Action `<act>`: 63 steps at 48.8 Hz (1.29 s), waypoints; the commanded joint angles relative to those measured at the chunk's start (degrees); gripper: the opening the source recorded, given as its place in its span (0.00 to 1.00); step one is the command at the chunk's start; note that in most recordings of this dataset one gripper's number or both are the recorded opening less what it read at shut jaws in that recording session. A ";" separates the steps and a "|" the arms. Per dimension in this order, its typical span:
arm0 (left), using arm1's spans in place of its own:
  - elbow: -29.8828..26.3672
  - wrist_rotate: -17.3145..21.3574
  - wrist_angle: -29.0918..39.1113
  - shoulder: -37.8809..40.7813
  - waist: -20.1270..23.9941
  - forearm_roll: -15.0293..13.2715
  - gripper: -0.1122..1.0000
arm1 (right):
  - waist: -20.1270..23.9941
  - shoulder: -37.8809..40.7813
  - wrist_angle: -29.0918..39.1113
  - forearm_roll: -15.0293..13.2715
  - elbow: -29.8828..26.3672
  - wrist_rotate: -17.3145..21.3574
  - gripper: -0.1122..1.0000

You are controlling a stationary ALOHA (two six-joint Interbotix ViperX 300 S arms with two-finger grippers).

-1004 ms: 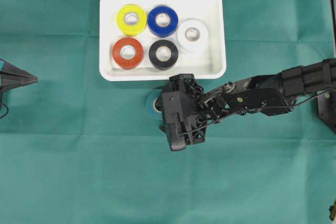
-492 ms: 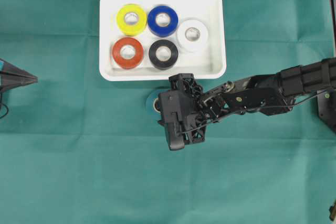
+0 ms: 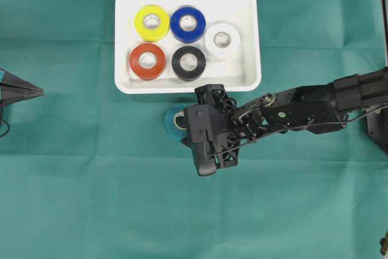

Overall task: Put the tape into the white case with the right arm.
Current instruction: 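Close the right gripper on the teal roll's rim, then lift the teal roll and place it in the tray's lower-right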

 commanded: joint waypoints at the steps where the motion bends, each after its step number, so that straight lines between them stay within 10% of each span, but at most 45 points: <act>1: -0.62 0.00 -0.53 0.53 0.09 0.09 0.11 | 0.18 -3.52 0.70 0.09 -1.41 0.09 0.12; 63: -0.62 0.00 -0.53 0.53 0.09 0.09 0.11 | -12.48 -4.75 5.19 0.09 -3.69 -0.09 0.12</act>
